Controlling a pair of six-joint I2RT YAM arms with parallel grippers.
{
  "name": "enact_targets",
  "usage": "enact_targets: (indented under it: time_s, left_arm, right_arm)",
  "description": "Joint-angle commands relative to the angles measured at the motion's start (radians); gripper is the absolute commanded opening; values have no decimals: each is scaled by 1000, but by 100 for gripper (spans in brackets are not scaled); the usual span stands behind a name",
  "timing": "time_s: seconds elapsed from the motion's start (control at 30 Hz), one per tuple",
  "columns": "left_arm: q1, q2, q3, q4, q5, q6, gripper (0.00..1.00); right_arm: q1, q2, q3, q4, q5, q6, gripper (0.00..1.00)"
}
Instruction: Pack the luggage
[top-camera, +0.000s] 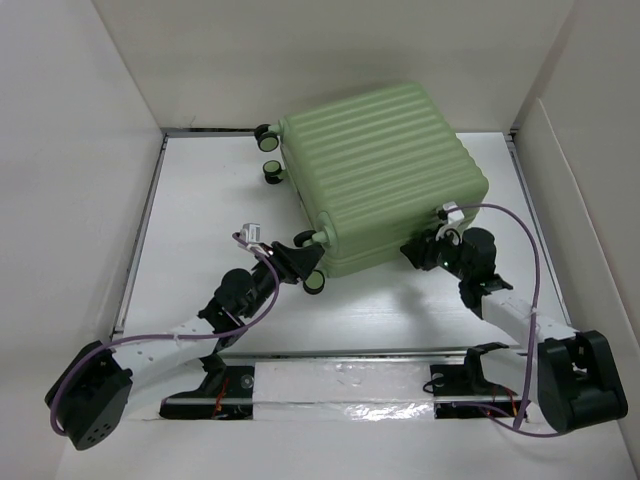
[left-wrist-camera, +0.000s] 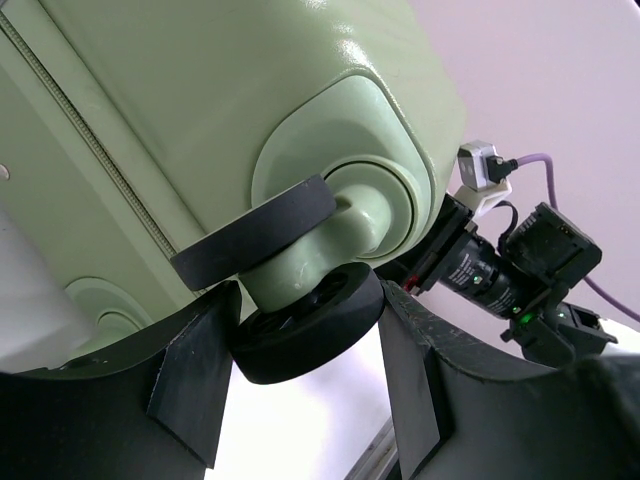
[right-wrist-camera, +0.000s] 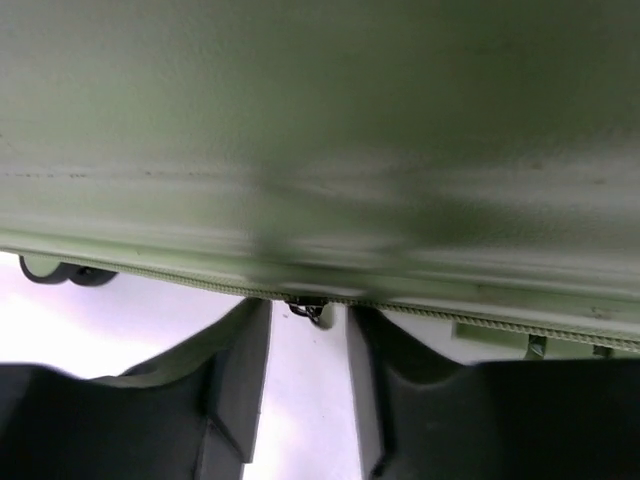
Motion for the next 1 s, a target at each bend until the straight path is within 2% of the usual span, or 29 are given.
enact_targets:
  time_s: [0.0, 0.1, 0.17, 0.3, 0.4, 0.43, 0.53, 0.57, 0.63, 0.7, 0.77, 0.83, 0.97]
  left_arm:
    - [-8, 4, 37, 64, 36, 18, 0]
    - [-8, 9, 39, 67, 36, 19, 0]
    - [-8, 10, 40, 67, 34, 19, 0]
    - [-8, 27, 50, 74, 34, 27, 0]
    - [-8, 62, 77, 108, 56, 25, 0]
    - [-8, 90, 102, 117, 65, 22, 0]
    - [-18, 144, 164, 153, 74, 16, 0]
    - [-35, 156, 181, 156, 74, 18, 0]
    - [-49, 179, 227, 156, 74, 21, 0]
    - [-49, 181, 257, 156, 134, -3, 0]
    - [-49, 155, 261, 130, 142, -11, 0]
    - [-58, 106, 264, 85, 143, -21, 0]
    - [-58, 15, 229, -2, 163, -54, 0]
  right_arm:
    - [-4, 9, -7, 276, -7, 41, 26]
    - [-4, -6, -22, 319, 9, 58, 6]
    - [7, -22, -27, 319, 20, 58, 0]
    - [49, -89, -51, 271, 62, 54, 0]
    - [166, -117, -42, 175, 134, 32, 0]
    - [266, -111, -34, 155, 180, 31, 0]
    - [457, -48, 22, 98, 254, 37, 0]
    - [588, -23, 65, 90, 307, 47, 0]
    - [706, 65, 116, 84, 349, 54, 0]
    - [839, 122, 200, 72, 426, 64, 0]
    - [878, 183, 233, 72, 502, 61, 0]
    - [878, 222, 231, 205, 469, 72, 0]
    - [887, 302, 271, 328, 487, 57, 0]
